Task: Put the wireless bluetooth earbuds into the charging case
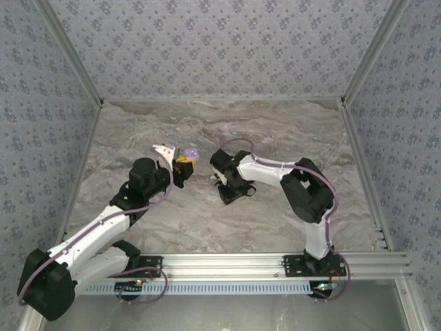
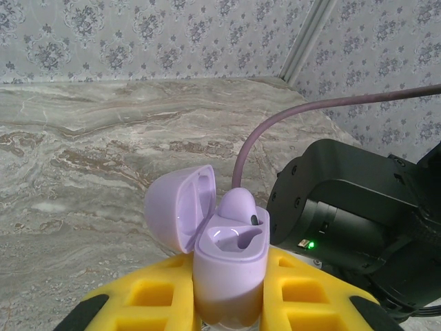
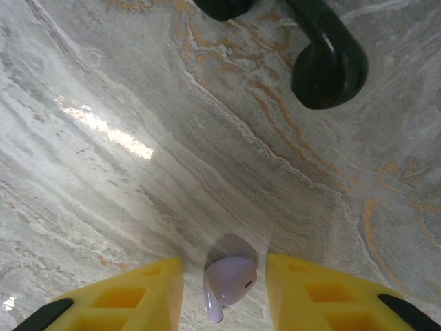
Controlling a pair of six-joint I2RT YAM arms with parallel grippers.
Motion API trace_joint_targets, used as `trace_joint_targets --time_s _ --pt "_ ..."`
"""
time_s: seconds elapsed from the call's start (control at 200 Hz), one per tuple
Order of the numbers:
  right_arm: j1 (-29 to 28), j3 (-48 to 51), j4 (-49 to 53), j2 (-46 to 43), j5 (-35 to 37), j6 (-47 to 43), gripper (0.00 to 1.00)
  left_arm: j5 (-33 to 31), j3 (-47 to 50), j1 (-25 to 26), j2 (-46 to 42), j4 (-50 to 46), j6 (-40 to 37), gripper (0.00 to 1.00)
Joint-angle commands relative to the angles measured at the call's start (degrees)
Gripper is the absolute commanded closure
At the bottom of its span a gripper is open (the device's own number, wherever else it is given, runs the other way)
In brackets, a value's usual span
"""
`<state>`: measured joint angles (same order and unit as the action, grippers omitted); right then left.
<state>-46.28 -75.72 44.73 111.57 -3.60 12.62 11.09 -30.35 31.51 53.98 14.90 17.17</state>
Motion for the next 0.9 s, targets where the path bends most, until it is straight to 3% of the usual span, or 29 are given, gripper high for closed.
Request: trace_joint_targets --time_s 0.0,0.895 --pt "-0.6 -1.6 2.2 1.2 1.1 0.7 0.63 -0.5 0.4 0.0 -0.9 1.9 0.2 0.94" --pt "0.1 -0.8 0.8 3.5 1.8 3.2 0.74 -0.3 0.6 0.0 0.0 2.9 0.3 0.94"
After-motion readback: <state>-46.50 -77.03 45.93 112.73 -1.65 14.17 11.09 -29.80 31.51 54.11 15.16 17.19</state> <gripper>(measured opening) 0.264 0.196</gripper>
